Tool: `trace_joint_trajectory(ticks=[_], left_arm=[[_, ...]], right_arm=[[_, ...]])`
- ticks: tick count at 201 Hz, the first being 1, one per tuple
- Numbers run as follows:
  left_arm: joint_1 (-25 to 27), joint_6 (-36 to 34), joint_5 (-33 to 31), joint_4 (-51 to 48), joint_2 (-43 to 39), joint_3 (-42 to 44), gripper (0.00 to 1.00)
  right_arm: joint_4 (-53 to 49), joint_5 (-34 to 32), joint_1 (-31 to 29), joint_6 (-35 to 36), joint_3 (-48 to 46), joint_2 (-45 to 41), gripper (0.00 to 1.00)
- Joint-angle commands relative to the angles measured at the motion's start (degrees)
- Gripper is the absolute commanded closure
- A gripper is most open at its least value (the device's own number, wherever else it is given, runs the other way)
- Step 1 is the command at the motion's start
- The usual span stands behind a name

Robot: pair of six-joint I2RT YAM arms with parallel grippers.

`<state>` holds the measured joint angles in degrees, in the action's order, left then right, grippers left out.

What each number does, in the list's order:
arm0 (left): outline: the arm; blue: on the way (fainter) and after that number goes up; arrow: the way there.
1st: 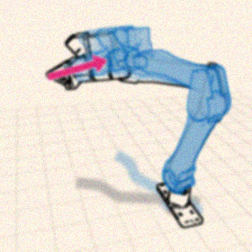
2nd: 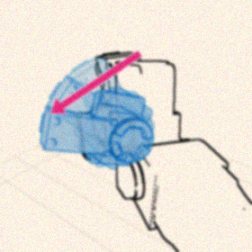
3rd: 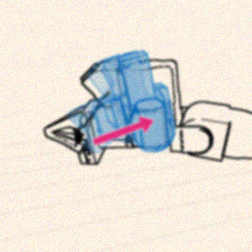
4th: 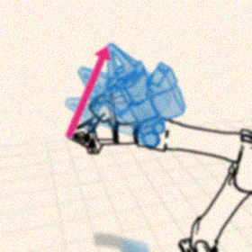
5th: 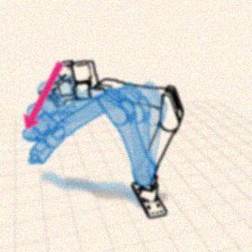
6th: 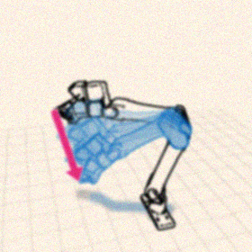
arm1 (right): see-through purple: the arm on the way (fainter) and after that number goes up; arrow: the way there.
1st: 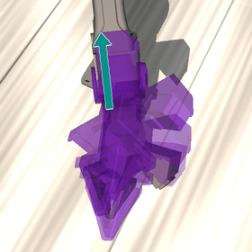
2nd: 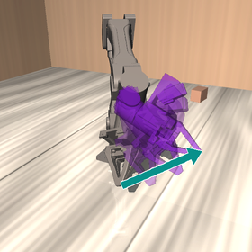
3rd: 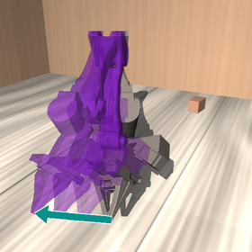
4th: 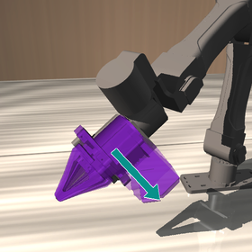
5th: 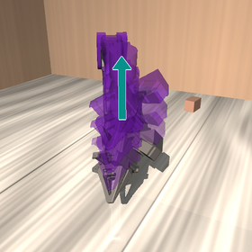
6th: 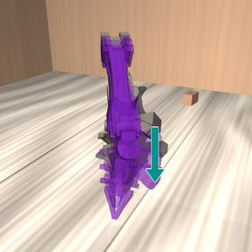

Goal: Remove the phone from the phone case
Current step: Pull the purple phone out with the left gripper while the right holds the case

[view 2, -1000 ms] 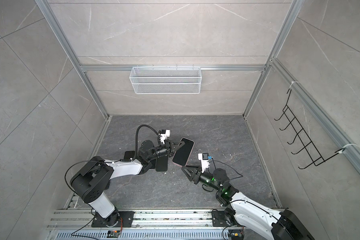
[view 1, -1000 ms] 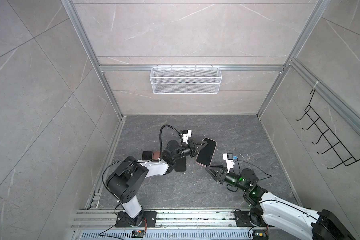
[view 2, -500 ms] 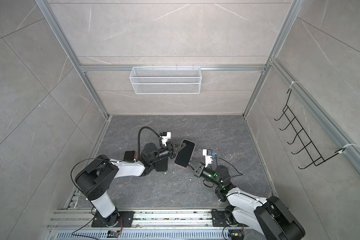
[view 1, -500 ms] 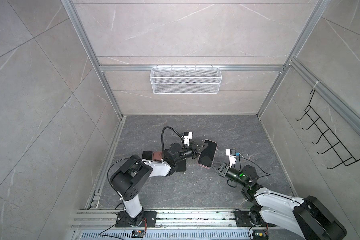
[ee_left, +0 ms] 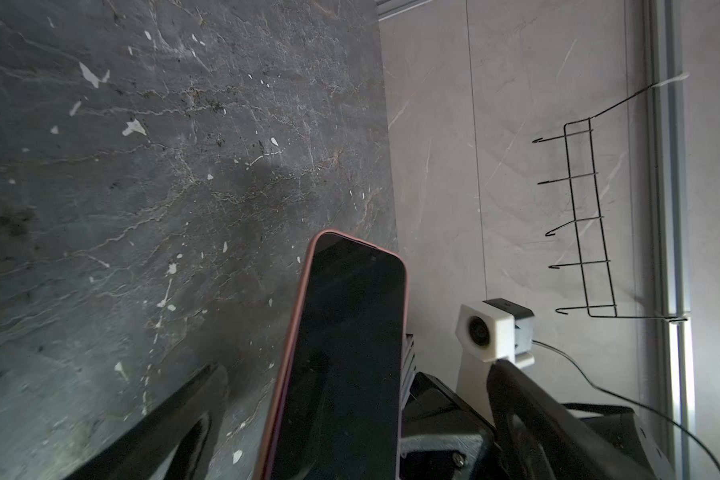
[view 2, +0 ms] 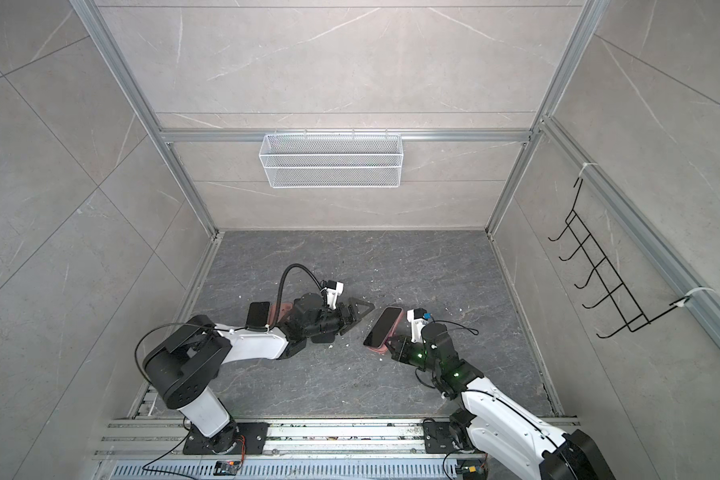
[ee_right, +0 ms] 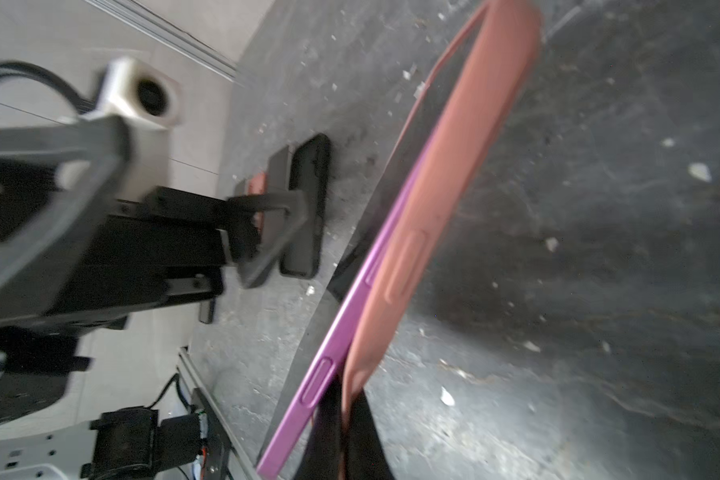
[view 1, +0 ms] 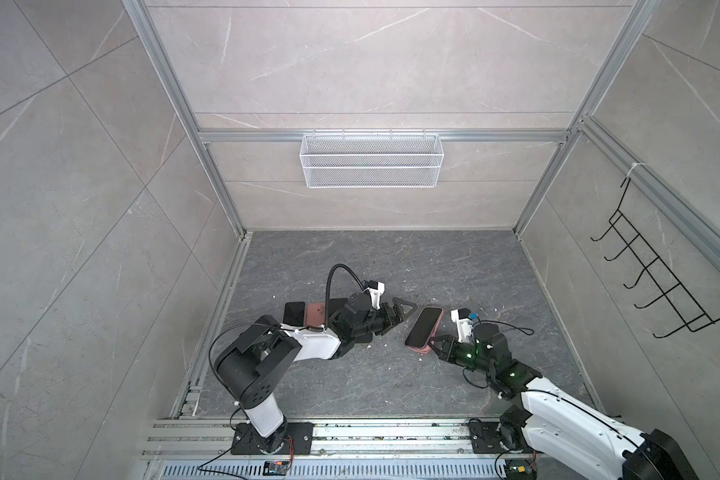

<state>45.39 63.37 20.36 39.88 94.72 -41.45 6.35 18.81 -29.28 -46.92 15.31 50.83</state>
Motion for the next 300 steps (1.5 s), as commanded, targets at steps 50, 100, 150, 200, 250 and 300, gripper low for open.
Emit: trace_joint_trajectory(ticks=[50,100,150,200,250,300], left_arm=[[10.5,-39.2,-10.8,-42.8,-9.6,-11.9,0.13],[16.6,-46.9,-18.5,-53.6,-3.0,-19.5,0.35],[17.5,-48.6,-22.1,-53.2,2.7,-22.4,0.35],[19.0,-49.2,-30.1,-54.2,6.2,-25.0,0.43],[21.1,-49.2,-37.2,-54.3,8.0,-25.7,0.88],[21.3,-46.4,-45.1,-53.7,-2.2,-19.8,1.00]], right_arm=[[-9.7,0.4,-0.1,8.3,8.7,7.1,1.00],[-8.5,1.4,-0.1,7.7,8.4,8.2,1.00],[-6.7,2.5,-0.2,7.0,7.5,8.8,1.00],[-6.0,3.8,-0.1,7.1,6.9,9.2,1.00],[-5.7,4.7,-0.1,7.5,7.1,10.2,1.00],[-13.7,3.7,1.2,11.5,8.9,10.5,1.00]])
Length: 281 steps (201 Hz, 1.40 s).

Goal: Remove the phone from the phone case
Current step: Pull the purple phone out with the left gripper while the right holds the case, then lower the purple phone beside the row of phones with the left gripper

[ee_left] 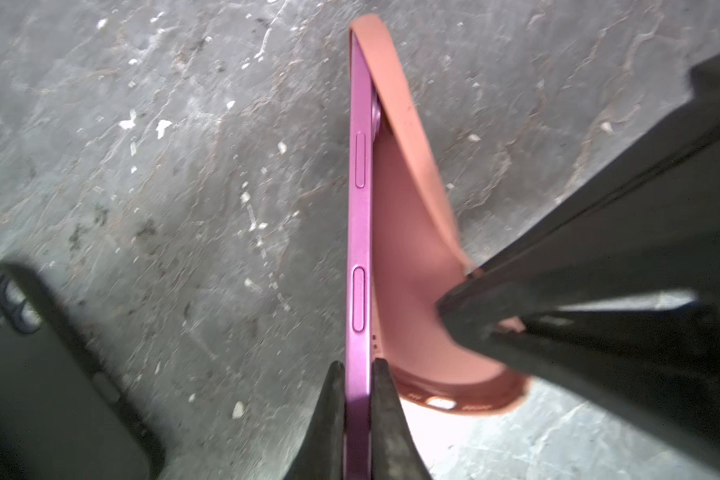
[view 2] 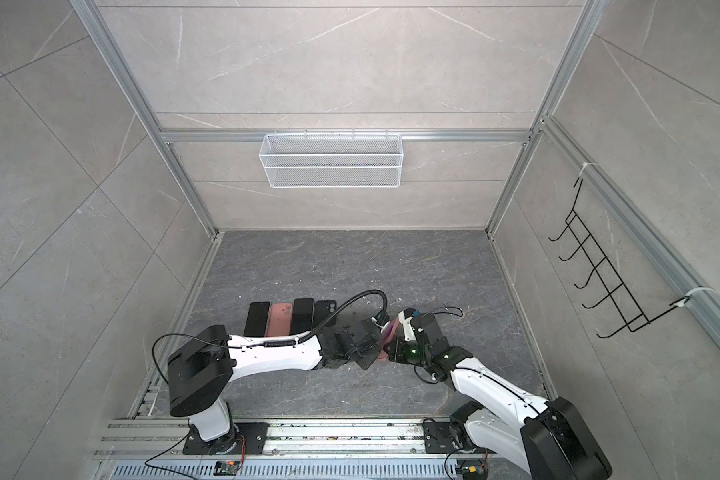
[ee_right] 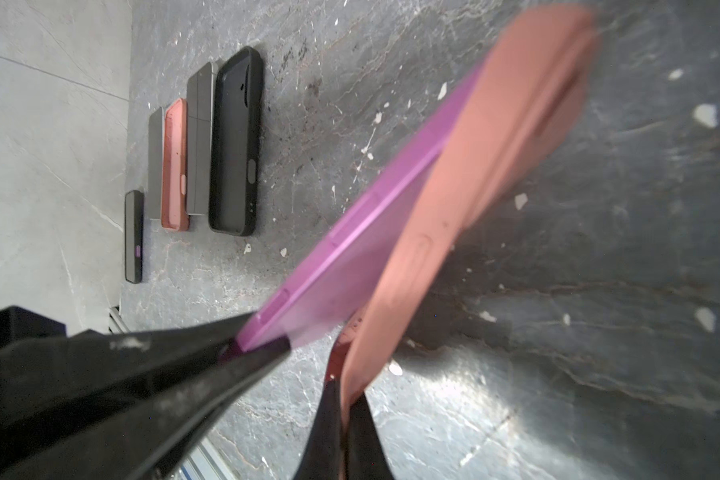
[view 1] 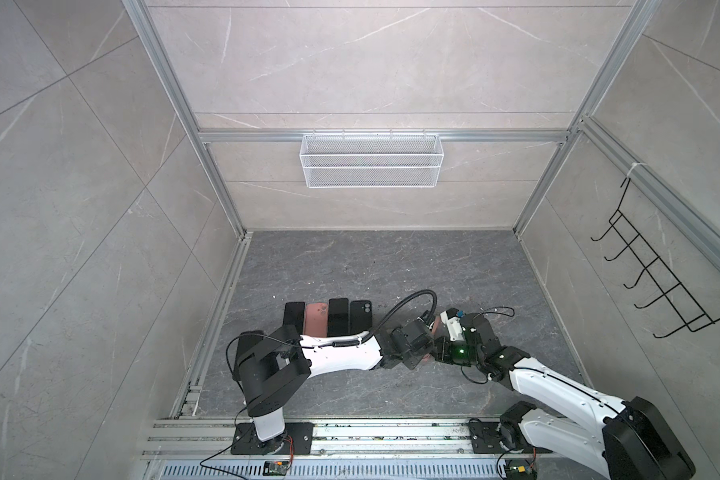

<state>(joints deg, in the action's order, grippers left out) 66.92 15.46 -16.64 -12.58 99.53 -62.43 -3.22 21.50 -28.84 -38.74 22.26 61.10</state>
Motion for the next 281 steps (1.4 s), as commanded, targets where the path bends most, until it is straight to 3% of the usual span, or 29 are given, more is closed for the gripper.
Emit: trace_joint_trajectory(ticks=[1,16,38,78,145,203,251,281], left_arm=[[-0.3,1.6,-8.2,-1.5,-7.2,1.2,1.00],[-0.2,1.9,-12.4,-5.3,-10.3,-0.1,1.00],[-0.2,5.8,-19.3,-19.2,-11.0,-5.7,1.00],[0.0,12.8,-23.9,-36.9,0.4,-14.4,1.00],[0.8,14.7,-29.8,-49.2,16.6,-29.9,1.00],[3.3,18.0,-27.8,-51.3,26.4,-37.0,1.00],[4.3,18.7,-25.2,-46.7,30.2,-38.2,0.78],[4.3,18.5,-25.2,-42.2,29.0,-37.8,0.55]], right_arm=[[-4.2,1.0,0.8,3.4,2.0,0.2,1.00],[-6.1,-0.5,1.6,4.6,2.1,1.0,1.00],[-9.8,-4.6,3.4,7.1,3.6,3.6,1.00],[-11.4,-3.9,5.8,10.9,7.9,8.4,1.00],[-13.7,-0.3,7.9,15.5,13.8,14.2,1.00],[-13.9,4.4,10.1,18.6,17.6,20.3,1.00],[-15.0,7.6,13.7,20.2,18.7,23.1,1.00],[-13.7,8.7,13.7,20.0,19.3,26.4,1.00]])
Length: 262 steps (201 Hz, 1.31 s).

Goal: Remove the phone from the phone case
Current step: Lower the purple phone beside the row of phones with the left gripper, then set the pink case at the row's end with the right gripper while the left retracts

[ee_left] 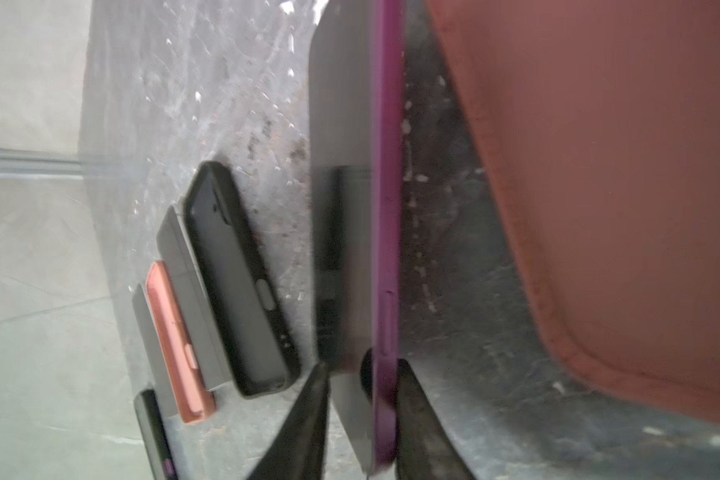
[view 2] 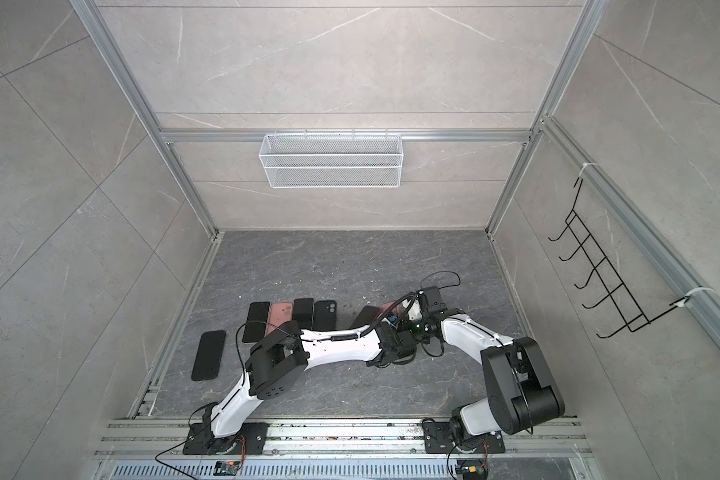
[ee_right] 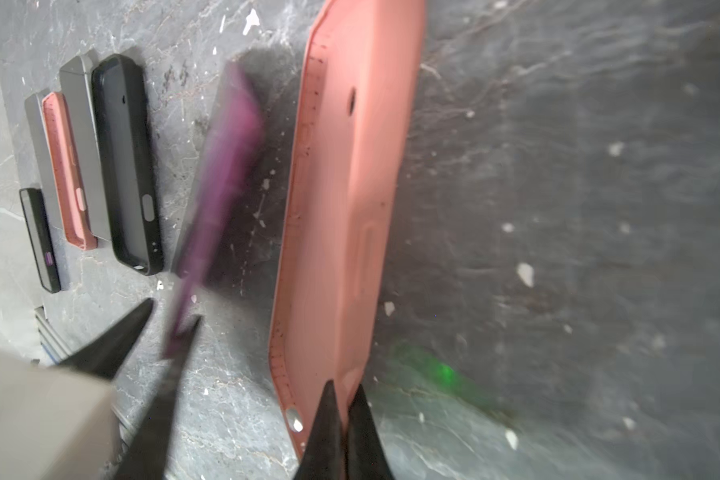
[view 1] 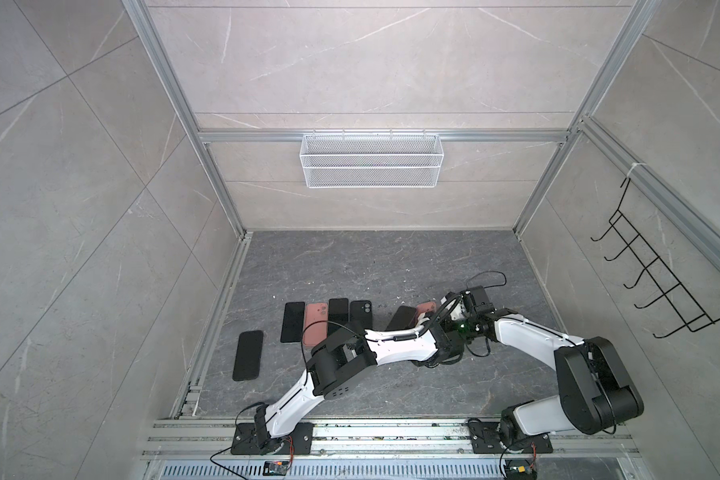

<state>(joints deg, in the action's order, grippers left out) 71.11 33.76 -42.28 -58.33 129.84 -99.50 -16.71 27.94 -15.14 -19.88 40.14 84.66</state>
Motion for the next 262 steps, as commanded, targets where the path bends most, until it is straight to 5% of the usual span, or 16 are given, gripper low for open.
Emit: trace_joint_trajectory(ticks=[1,51,76,131,175,193,203,223,235,262], left_arm=[[0.1,0.1,0.5,3.7,-1.4,-0.7,0.54],[-0.5,1.2,-0.7,9.2,-15.4,6.3,0.25],[-3.0,1.8,1.0,13.7,-27.3,15.9,0.22],[-20.5,4.3,11.1,18.7,-54.1,41.0,0.19],[-32.0,2.8,14.4,15.4,-66.0,47.8,0.14],[-36.4,2.5,14.1,12.3,-67.3,48.6,0.12],[-39.8,2.2,16.1,12.5,-68.9,49.8,0.12],[-45.6,2.7,16.6,11.4,-74.0,51.9,0.10],[-49.0,3.0,15.1,9.5,-76.9,52.5,0.05],[-58.0,6.2,11.3,8.7,-78.4,54.4,0.00]], right_arm=[[-0.2,2.3,0.0,1.1,1.4,3.0,1.00],[2.3,4.0,0.0,-0.9,3.7,7.5,1.00],[3.5,6.2,-0.3,-1.2,5.0,10.1,1.00],[-0.5,6.1,-4.0,1.1,12.8,17.9,1.00],[-3.4,3.6,-6.0,2.6,16.8,21.0,1.00],[-3.1,3.3,-5.9,2.8,15.9,20.2,0.75],[-2.8,2.2,-5.8,2.8,15.2,18.8,0.41],[-2.7,-1.0,-5.0,2.1,13.2,12.6,0.13],[-3.5,-4.0,-5.0,1.4,11.6,6.3,0.01],[-2.0,-4.7,-7.1,-2.6,8.4,-6.2,0.00]])
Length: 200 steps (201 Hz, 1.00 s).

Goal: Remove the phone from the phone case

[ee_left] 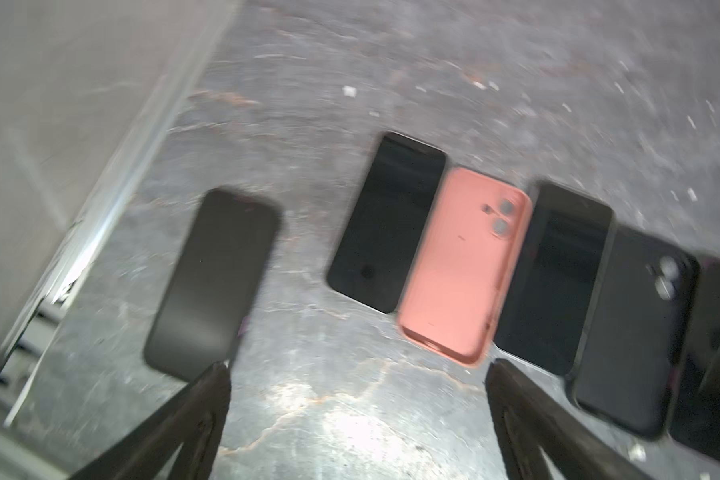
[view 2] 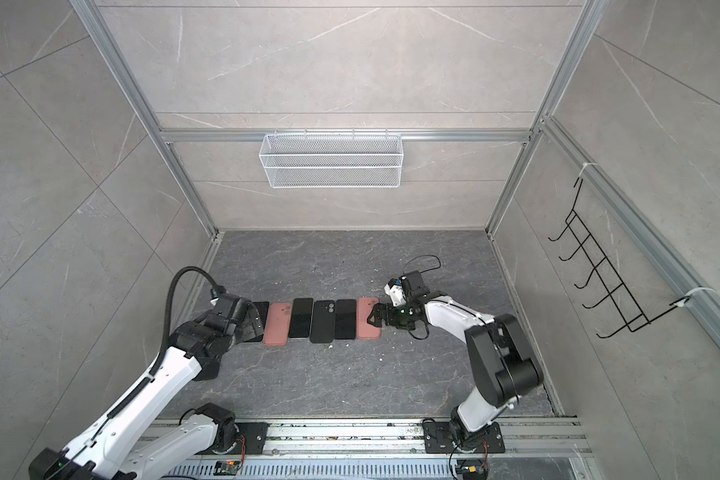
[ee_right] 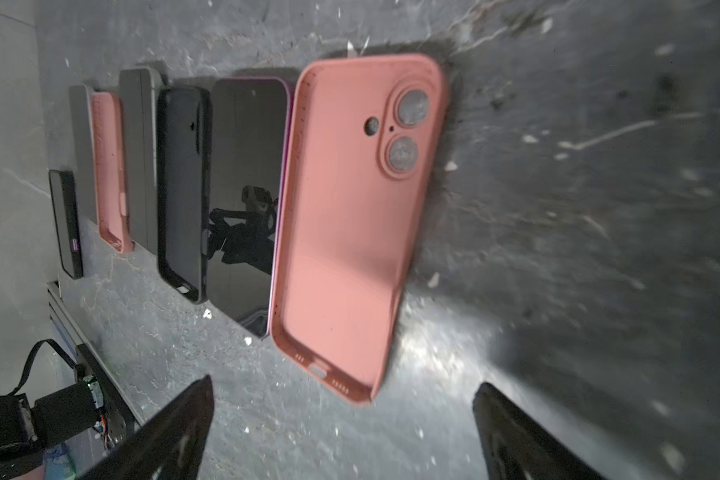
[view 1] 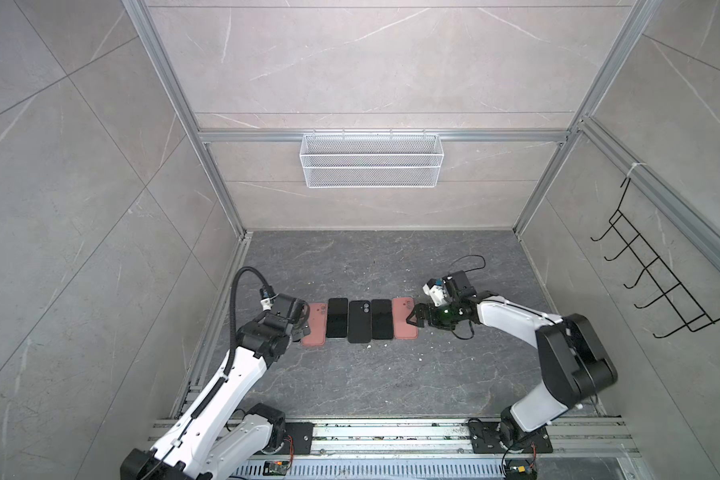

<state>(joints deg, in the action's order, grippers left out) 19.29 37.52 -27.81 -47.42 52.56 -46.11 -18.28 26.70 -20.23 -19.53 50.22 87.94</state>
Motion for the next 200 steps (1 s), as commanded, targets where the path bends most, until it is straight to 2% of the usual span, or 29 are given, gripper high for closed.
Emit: trace_joint_trajectory(ticks=[1,17,31,44,87,109,147,185,200], left_arm=[[-6.6,2.7,-3.2,-2.2,-1.0,1.0,0.00],[-14.2,5.0,-1.5,-1.3,-0.1,2.9,0.00],[-22.3,6.9,7.2,1.8,-0.8,5.9,0.00],[-27.3,10.5,13.7,3.6,-2.6,9.6,0.00],[-28.3,27.1,14.1,-0.8,-12.8,15.1,0.00],[-31.1,31.3,16.9,0.9,-15.4,18.2,0.00],[-39.6,30.6,21.2,2.5,-9.2,19.5,0.00],[-42.7,28.7,22.8,10.1,-1.0,20.8,0.00],[-43.9,25.4,23.6,14.8,2.4,20.8,0.00]], right_arm=[[-0.5,-3.5,-2.2,-3.1,-1.5,-9.8,0.00],[-0.7,-3.4,-4.9,-4.2,-0.8,-12.2,0.00],[0.2,-2.2,-7.2,-4.7,-0.4,-12.4,0.00],[0.5,-0.9,-8.4,-4.4,0.5,-11.8,0.00],[-2.8,1.5,-9.0,-0.1,5.3,-8.8,0.00],[-1.8,3.0,-9.1,-0.4,5.2,-8.8,0.00],[-3.6,3.4,-9.2,0.7,6.9,-7.9,0.00],[-4.9,3.6,-9.3,1.8,10.0,-6.5,0.00],[-5.8,4.1,-9.3,2.5,11.0,-5.8,0.00]])
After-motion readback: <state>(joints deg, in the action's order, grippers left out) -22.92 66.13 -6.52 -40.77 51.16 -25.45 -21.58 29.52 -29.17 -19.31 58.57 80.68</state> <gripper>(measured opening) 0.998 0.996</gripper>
